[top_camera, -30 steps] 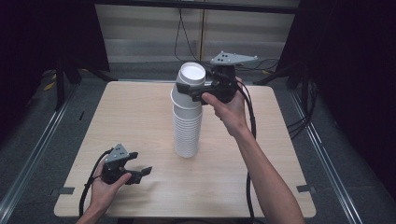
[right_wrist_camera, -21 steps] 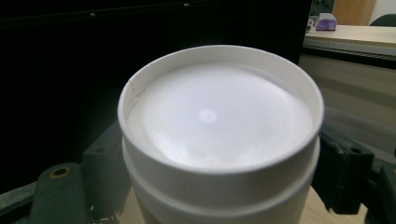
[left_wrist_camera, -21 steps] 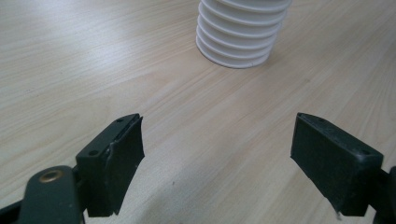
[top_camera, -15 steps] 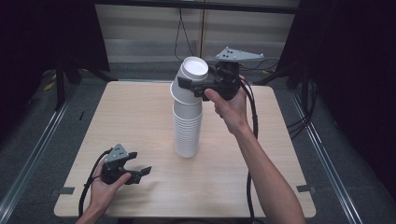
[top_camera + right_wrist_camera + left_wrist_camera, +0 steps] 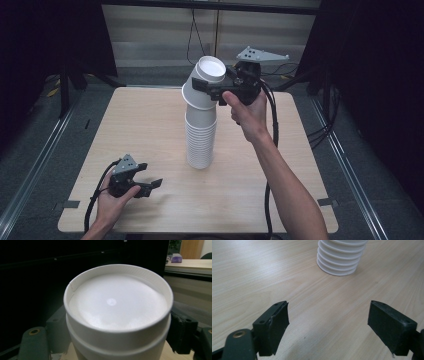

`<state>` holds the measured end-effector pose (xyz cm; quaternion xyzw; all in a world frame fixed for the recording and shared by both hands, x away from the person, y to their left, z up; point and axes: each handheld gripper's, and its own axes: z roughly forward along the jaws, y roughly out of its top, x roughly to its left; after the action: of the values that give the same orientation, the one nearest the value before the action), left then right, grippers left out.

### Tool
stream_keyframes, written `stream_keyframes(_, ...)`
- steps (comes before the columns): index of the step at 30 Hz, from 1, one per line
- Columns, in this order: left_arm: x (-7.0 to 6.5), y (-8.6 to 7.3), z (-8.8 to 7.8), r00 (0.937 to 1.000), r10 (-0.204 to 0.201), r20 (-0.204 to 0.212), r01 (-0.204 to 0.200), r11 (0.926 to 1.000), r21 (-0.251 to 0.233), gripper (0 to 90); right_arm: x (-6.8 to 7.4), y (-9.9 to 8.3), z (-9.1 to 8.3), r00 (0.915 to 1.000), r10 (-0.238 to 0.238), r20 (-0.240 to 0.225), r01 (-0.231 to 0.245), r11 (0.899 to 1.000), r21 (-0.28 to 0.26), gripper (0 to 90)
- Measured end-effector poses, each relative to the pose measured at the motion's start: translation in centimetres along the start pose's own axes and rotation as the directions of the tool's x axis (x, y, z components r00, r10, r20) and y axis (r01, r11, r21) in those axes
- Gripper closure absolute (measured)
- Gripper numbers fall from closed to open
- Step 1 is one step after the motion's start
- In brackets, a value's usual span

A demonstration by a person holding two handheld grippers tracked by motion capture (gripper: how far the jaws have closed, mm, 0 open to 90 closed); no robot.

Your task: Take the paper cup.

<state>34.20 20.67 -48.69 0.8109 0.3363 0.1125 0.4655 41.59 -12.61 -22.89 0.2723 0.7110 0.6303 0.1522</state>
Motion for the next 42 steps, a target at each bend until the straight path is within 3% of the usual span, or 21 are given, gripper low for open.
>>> stream_keyframes(13,-0.1,0.0,0.1,1.0000,-0.003,0.005,0.003,1.0000,0.002,16.9,-0.5,0.9,-1.7,0.9999,0.012,0.009,-0.011,0.999,-0.037,21.9)
stream_keyframes(23,-0.1,0.0,0.2,0.9999,-0.009,0.007,0.009,1.0000,0.002,16.9,-1.5,1.2,-4.8,0.9981,0.051,0.036,-0.047,0.994,-0.096,22.1)
stream_keyframes(32,-0.2,0.0,0.0,0.9998,-0.013,0.014,0.013,0.9999,-0.005,16.9,-2.1,0.7,-7.2,0.9964,0.042,0.073,-0.036,0.995,-0.090,22.2)
stream_keyframes(36,0.0,0.2,-0.1,1.0000,0.005,-0.003,-0.005,1.0000,-0.006,16.9,-2.5,0.3,-8.5,0.9950,0.046,0.089,-0.038,0.995,-0.089,22.2)
stream_keyframes(42,0.1,0.4,-0.2,1.0000,0.007,-0.007,-0.007,0.9999,-0.015,16.9,-2.8,-0.8,-9.3,0.9931,0.048,0.107,-0.042,0.997,-0.058,22.2)
